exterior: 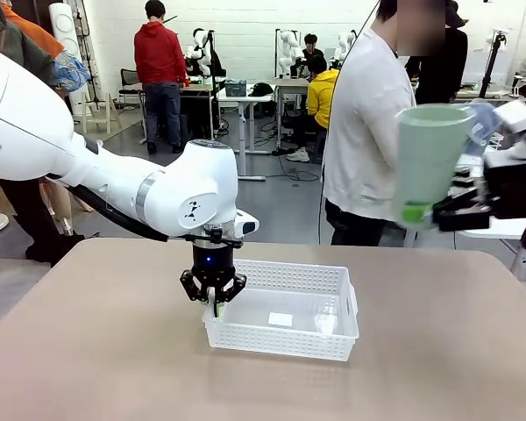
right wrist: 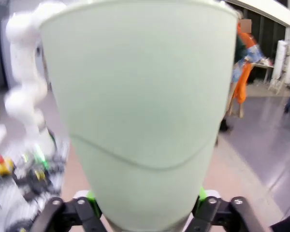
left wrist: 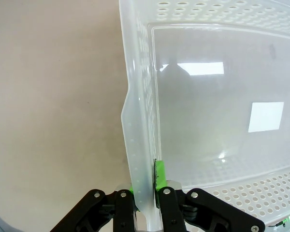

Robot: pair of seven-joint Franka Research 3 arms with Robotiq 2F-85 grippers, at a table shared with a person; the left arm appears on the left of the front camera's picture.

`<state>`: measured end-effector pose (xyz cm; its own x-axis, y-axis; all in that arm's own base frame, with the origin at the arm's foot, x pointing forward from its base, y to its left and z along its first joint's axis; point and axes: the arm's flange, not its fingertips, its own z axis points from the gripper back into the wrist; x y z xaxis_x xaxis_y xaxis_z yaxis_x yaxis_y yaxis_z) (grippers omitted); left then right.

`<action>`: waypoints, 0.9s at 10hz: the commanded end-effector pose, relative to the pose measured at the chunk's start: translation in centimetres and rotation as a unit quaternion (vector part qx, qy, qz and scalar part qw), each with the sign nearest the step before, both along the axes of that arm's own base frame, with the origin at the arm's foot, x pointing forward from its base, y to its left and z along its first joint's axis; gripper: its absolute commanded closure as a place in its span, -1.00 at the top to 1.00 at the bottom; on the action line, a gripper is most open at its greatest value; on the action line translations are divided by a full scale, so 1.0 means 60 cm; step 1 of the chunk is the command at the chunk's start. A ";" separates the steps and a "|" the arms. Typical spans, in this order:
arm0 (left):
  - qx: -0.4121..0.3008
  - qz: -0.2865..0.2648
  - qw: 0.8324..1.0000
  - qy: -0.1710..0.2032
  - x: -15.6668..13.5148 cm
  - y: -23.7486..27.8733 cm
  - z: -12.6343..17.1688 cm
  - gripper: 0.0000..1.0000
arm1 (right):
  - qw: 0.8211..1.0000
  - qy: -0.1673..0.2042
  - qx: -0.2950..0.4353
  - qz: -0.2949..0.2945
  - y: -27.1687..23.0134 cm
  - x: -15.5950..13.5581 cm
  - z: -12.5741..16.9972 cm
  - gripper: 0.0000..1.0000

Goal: Clean and organize the cups into the basket.
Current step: Pick up the Organizing basket and move it to the center of the table, then pick up the Reusable plastic cup from the right side of the table and place it inside the Organizing basket.

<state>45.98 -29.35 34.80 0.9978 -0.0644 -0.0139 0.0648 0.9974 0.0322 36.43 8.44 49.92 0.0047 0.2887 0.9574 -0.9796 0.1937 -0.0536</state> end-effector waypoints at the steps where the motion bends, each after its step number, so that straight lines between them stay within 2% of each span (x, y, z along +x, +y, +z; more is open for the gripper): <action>1: 0.000 -0.002 1.000 -0.001 -0.001 -0.001 0.001 -1.00 | 0.987 0.010 -0.155 0.026 0.149 -0.033 -0.012 0.54; 3: 0.000 -0.002 1.000 -0.001 -0.001 -0.001 0.001 -1.00 | 0.961 0.024 -0.275 0.020 0.268 -0.038 -0.044 0.54; 5: 0.000 -0.002 1.000 -0.001 -0.001 -0.001 0.001 -1.00 | 0.929 0.044 -0.367 -0.005 0.322 -0.027 -0.096 0.54; 9: 0.000 -0.002 1.000 -0.001 -0.001 -0.001 0.001 -1.00 | 0.908 0.054 -0.415 -0.017 0.333 -0.006 -0.129 0.54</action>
<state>45.96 -29.42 34.81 0.9977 -0.0657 -0.0135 0.0661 0.9973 0.0320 35.87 27.37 40.68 0.0902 0.9124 0.3992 -0.9841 0.1431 -0.1049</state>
